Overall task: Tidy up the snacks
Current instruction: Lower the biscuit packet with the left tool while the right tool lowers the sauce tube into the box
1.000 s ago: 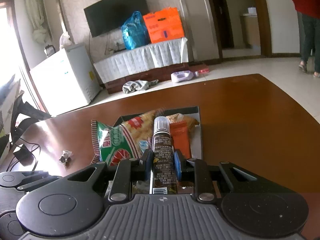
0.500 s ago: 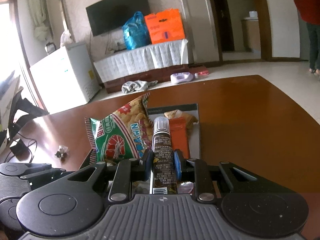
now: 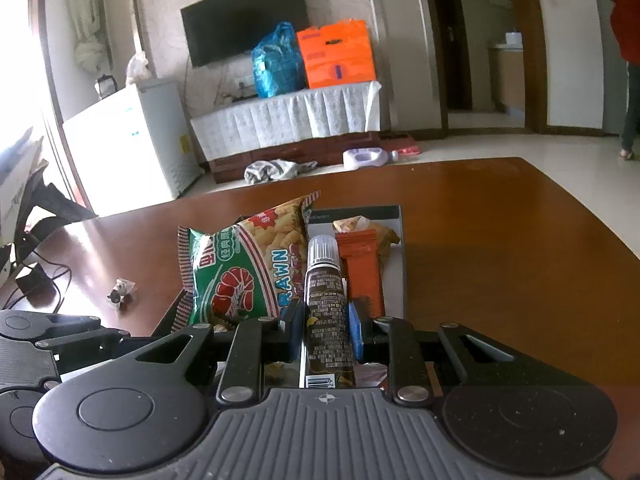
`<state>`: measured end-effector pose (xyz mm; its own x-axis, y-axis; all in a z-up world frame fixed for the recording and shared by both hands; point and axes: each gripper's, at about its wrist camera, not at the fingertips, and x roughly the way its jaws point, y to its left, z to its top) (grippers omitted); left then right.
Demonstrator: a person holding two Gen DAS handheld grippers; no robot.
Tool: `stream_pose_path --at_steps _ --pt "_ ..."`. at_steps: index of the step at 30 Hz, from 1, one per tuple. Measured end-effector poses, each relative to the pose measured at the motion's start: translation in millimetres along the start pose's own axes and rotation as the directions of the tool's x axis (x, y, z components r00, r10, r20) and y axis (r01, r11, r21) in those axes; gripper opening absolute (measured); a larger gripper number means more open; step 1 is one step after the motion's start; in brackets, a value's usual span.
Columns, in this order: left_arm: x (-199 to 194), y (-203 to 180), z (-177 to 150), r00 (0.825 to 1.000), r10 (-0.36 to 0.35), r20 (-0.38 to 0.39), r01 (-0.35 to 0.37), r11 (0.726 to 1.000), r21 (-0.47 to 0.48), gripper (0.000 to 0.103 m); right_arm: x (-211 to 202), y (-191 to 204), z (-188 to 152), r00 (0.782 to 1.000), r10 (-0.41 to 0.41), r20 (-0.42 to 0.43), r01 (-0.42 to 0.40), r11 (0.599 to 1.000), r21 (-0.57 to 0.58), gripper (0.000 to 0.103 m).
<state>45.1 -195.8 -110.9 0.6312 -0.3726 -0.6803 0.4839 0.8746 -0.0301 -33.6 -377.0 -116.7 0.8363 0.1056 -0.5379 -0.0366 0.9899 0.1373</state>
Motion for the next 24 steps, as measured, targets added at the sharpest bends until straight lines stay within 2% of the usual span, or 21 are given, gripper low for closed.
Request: stream_pose_path --at_steps 24 --pt "0.3 -1.2 -1.9 0.999 -0.023 -0.027 0.023 1.000 -0.003 0.053 2.0 1.4 1.0 1.000 -0.014 -0.011 0.014 1.000 -0.019 0.027"
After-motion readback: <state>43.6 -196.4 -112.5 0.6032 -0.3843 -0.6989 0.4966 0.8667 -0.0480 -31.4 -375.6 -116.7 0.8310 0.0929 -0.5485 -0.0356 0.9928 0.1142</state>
